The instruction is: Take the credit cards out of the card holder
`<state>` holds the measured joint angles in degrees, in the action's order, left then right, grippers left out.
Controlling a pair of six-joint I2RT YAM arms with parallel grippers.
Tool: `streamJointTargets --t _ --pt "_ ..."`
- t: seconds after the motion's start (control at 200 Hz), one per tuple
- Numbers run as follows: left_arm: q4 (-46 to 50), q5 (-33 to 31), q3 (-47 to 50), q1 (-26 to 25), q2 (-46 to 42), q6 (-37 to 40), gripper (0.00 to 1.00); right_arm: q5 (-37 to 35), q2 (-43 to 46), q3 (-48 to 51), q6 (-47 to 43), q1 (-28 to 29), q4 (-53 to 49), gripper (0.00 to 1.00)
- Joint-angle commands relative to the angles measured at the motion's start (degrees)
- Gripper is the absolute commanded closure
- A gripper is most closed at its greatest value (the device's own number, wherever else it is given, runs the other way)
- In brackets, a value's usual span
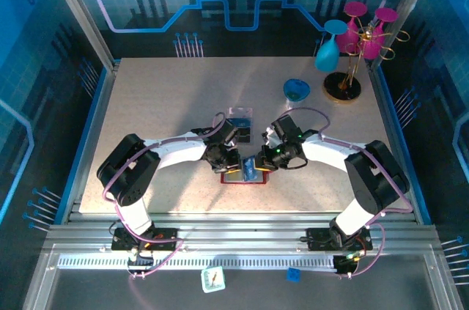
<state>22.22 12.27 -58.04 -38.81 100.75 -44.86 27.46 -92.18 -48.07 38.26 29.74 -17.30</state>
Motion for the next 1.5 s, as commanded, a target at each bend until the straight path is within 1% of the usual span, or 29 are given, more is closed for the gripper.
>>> streamJointTargets --t 0.0,0.435,0.675,0.96,0.975,1.041,1.176,1.256,1.356,1.496 --pt "0.09 1.05 0.38 -0.20 -1.30 0.13 0.83 1.00 -0.62 -0.70 1.02 1.00 0.69 0.84" --pt "0.18 0.44 0.65 -0.20 -2.13 -0.05 0.83 1.06 -1.74 -0.70 1.60 1.64 1.38 0.86" --pt "0.48 -0.39 0.97 -0.17 -3.45 0.06 0.83 0.79 -1.74 -0.97 1.56 1.73 1.32 0.91" --pt "0.65 -2.60 2.44 0.58 -7.13 0.06 0.83 -1.48 1.53 -1.96 -1.11 1.46 -3.65 0.95" --pt "0.59 -2.68 2.60 0.72 -7.33 0.08 0.83 -1.70 1.63 -3.47 -1.39 1.46 -4.09 0.95" --pt "0.46 -2.96 3.30 1.30 -8.53 0.12 0.83 -2.74 2.41 -4.49 -2.77 1.30 -6.04 0.95" --pt "0.27 -3.46 4.91 2.62 -10.93 0.43 0.82 -4.64 3.15 -6.44 -7.42 0.98 -9.94 0.96" --pt "0.10 -3.49 5.99 3.53 -12.33 0.48 0.82 -4.98 3.15 -8.13 -11.66 0.93 -12.21 0.96" --pt "-0.40 -3.31 7.44 4.64 -13.96 0.47 0.82 -5.34 3.06 -10.22 -20.08 1.00 -15.09 0.97" --pt "-0.44 -3.22 9.27 5.97 -15.76 0.39 0.81 -8.92 2.74 -14.13 -33.11 1.13 -20.92 0.97"
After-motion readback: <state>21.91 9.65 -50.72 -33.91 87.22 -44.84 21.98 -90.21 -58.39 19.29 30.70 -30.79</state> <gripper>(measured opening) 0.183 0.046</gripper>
